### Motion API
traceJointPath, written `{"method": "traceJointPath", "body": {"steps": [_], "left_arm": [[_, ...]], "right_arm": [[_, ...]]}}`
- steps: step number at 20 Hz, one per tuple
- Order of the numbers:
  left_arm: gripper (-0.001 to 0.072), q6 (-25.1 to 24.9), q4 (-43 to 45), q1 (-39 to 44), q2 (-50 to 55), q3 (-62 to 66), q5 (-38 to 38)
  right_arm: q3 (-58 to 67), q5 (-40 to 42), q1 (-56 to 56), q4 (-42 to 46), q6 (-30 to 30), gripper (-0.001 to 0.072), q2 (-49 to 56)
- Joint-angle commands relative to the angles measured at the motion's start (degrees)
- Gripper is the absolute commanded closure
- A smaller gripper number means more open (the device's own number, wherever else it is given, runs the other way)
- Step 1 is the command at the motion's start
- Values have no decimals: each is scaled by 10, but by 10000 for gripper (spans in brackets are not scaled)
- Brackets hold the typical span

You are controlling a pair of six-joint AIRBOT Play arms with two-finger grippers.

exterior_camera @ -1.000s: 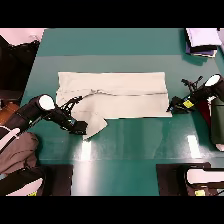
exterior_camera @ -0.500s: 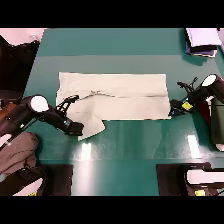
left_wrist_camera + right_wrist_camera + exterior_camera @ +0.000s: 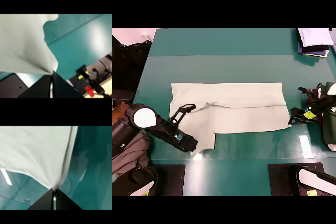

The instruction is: Fold the shirts.

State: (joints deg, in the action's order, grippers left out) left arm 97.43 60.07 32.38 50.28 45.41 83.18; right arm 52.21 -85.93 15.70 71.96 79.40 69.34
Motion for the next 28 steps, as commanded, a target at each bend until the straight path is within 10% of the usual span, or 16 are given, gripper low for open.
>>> {"method": "traceJointPath", "body": {"steps": [1, 9, 28], "left_arm": [[680, 16, -28, 37, -7, 21, -10], [680, 60, 294, 28, -5, 207, -97], [679, 13, 316, -110, 200, 213, -390]], "right_arm": [[-16, -2, 27, -19, 0, 698, -64], [110, 8, 49, -111, 0, 698, -51], [300, 167, -2, -155, 5, 698, 221]]}}
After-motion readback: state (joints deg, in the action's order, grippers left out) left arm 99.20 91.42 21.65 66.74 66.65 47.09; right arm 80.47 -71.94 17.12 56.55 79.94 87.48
